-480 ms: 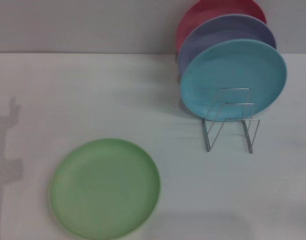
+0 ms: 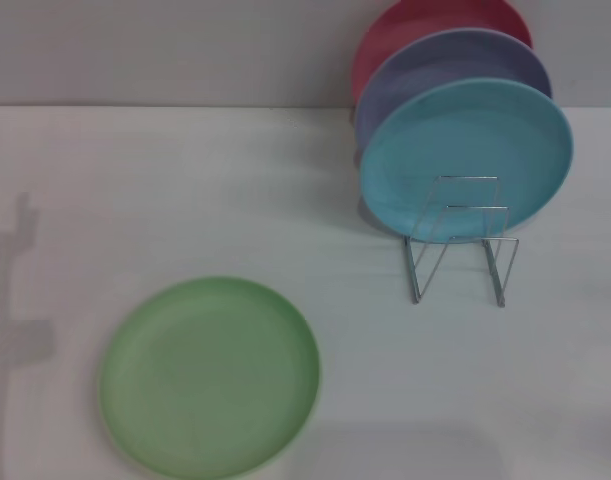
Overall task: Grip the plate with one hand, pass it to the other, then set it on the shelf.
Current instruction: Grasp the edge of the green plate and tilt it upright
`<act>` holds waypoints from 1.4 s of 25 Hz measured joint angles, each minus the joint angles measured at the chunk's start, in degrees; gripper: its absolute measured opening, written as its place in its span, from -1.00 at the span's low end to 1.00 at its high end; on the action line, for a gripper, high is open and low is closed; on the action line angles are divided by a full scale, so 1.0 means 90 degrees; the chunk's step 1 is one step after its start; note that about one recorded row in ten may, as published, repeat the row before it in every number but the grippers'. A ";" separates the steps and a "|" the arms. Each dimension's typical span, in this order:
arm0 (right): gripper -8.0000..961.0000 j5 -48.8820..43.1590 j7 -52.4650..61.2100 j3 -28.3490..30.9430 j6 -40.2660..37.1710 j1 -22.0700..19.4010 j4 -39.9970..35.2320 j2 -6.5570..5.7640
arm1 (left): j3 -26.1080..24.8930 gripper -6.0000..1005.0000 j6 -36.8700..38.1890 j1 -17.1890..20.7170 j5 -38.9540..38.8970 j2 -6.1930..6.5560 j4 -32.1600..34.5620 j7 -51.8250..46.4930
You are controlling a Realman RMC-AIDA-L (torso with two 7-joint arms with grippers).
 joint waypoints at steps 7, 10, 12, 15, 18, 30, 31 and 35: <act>0.31 -0.0031 0.0016 0.0001 -0.0031 0.0001 0.0000 0.0004 | -0.1132 0.59 -0.0963 0.0293 -0.0232 -0.0060 0.1777 0.3134; 0.31 -0.0032 0.0026 0.0000 -0.0057 -0.0006 0.0000 0.0005 | -0.1428 0.59 -0.1825 0.0735 -0.0673 -0.0022 0.3308 0.4065; 0.31 -0.0033 0.0030 0.0000 -0.0073 -0.0011 0.0000 0.0005 | -0.1724 0.59 -0.2645 0.1029 -0.0875 -0.0020 0.4219 0.4475; 0.31 -0.0042 0.0053 -0.0007 -0.0086 -0.0014 0.0005 0.0006 | -0.2090 0.58 -0.4039 0.1423 -0.1139 -0.0018 0.5346 0.4812; 0.31 -0.0047 0.0062 -0.0010 -0.0127 -0.0016 0.0020 0.0005 | -0.2621 0.58 -0.5766 0.1789 -0.1330 -0.0002 0.6330 0.4858; 0.31 -0.0050 0.0067 -0.0019 -0.0185 0.0056 0.0072 -0.0004 | -0.5320 0.56 -1.2171 0.1741 -0.0327 0.0011 0.8062 0.2992; 0.31 -0.0050 0.0068 -0.0020 -0.0172 0.0071 0.0073 -0.0007 | -0.5617 0.56 -1.2968 0.1473 0.0161 0.0009 0.8105 0.2572; 0.31 -0.0050 0.0055 -0.0019 -0.0130 0.0138 0.0078 -0.0022 | -0.6222 0.56 -1.4995 0.0654 0.1730 0.0009 0.8168 0.1246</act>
